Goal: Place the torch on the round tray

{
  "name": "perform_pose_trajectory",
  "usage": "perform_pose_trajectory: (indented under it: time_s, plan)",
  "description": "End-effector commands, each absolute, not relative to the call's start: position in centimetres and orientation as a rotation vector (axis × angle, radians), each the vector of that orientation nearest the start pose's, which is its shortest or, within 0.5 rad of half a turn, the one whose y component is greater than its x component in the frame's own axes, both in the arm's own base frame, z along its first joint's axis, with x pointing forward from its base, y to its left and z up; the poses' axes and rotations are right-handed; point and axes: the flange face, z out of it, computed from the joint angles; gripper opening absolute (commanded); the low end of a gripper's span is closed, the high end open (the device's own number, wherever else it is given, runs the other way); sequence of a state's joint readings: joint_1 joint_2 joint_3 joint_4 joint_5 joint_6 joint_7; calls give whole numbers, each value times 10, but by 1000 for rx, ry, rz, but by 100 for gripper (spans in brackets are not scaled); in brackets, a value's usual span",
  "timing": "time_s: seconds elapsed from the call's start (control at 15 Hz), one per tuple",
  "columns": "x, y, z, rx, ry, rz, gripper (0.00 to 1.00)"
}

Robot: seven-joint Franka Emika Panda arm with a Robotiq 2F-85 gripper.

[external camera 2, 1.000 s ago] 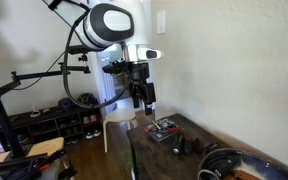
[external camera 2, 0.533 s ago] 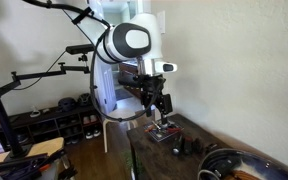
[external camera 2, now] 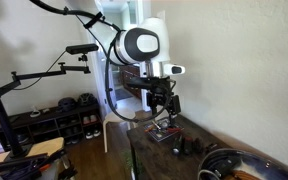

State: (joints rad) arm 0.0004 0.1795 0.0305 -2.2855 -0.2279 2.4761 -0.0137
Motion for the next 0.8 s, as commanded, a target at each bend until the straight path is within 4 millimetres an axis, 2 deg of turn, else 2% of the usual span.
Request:
perform_pose_trajectory:
  time_s: [0.0, 0.4, 0.73]
  plan:
    - [531, 19, 273, -3255, -383, -15, 100]
    - [530, 19, 261, -3272, -462, -8, 100]
    - [535, 7, 244, -3281, -549, -13, 100]
